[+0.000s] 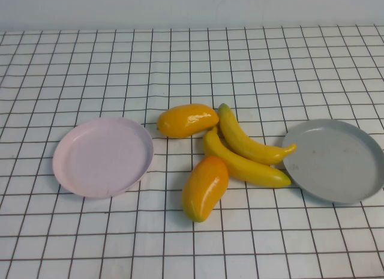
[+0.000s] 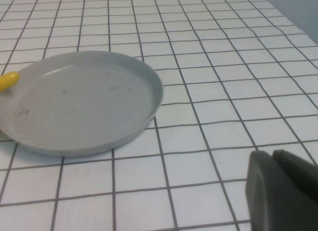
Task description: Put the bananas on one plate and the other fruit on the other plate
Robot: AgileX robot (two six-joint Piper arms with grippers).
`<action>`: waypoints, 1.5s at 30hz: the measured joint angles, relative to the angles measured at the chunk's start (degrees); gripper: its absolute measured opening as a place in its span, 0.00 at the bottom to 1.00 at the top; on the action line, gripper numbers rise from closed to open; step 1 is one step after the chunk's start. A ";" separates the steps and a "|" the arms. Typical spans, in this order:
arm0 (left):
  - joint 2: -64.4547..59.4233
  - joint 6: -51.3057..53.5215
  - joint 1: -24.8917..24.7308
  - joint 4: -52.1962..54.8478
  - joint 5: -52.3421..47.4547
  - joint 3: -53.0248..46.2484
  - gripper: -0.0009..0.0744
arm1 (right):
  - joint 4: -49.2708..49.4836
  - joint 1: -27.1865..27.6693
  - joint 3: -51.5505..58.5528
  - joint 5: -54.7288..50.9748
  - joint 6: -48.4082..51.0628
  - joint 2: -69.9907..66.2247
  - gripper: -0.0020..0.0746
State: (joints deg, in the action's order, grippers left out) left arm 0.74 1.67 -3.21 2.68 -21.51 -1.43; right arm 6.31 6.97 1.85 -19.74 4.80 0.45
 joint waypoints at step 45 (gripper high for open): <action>0.00 -22.90 0.00 -37.84 15.70 0.00 0.01 | 0.24 0.00 0.00 0.00 0.00 0.00 0.01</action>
State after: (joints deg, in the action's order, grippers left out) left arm 0.74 -21.23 -3.21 -35.16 -5.81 -1.43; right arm 6.55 6.97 1.85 -19.74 4.80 0.45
